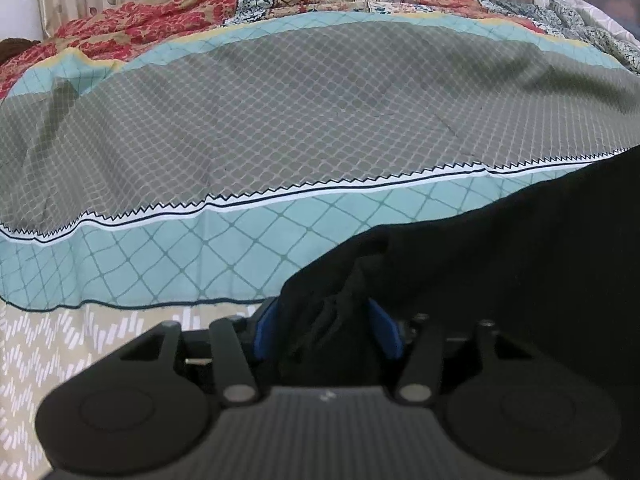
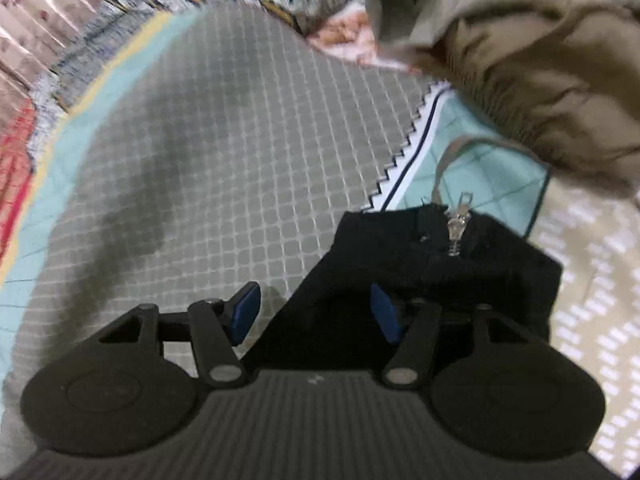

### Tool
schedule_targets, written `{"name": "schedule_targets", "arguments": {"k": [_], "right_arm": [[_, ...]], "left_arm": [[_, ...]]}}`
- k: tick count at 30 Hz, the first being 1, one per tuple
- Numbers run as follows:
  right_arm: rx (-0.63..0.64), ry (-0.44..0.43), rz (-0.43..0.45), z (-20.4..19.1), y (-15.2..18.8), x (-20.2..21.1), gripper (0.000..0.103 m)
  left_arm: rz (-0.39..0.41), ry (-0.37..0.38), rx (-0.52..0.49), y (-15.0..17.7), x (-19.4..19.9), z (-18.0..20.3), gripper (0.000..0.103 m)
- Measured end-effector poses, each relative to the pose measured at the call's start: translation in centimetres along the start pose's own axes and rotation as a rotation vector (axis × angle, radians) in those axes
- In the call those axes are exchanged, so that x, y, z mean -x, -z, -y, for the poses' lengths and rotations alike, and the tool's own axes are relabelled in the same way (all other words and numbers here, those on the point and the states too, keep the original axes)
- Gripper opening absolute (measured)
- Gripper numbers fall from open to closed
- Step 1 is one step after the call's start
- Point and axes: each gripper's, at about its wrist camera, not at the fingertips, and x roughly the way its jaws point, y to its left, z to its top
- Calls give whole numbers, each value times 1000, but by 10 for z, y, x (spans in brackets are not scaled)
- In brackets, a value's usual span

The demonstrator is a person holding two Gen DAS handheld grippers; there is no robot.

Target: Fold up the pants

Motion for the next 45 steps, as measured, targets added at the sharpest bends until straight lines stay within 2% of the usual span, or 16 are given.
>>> {"name": "schedule_targets", "arguments": {"k": [2,3,5,7,11,16,22,27,30,33,37,38,39,40,41,45], "right_arm": [[78,46,32,-10,6,2,29],[121,57,35,-12,9,4,8],[90,12,33,1,9,13,6],[58,-36,57,15,5,27,6],[-2,-158,70,47,1,74,6],[-66,-322,89,116,10,157,5],[-109,-403,113,225,51,229,5],[-144,-392,112,322,106,261,5],[-209,-365,78,370,134,259,5],[-277,-340,41,401,159,251,5],[-307,-318,52,410,172,247,6],[-296,-274,62,405,173,247,9],[-277,-208,80,400,174,246,20],[-273,-170,90,397,175,245,47],[-292,-159,97,400,176,248,58],[-291,-113,205,404,185,277,60]], "left_arm": [[7,-1,-7,-1,0,2,43],[15,5,-15,-1,2,3,40],[34,6,-27,-2,8,5,21],[67,-9,-21,-4,21,6,16],[183,-26,25,-6,68,0,15],[297,-48,39,11,145,-1,15],[347,-7,31,68,235,8,15],[309,2,4,131,278,23,15],[265,15,34,165,291,32,14],[222,11,90,193,294,34,14],[170,18,126,214,293,35,19],[154,9,126,220,294,37,20],[140,11,126,223,294,36,22],[139,17,135,223,298,33,28],[152,30,164,225,305,26,32],[247,141,400,239,341,-17,48]]}}
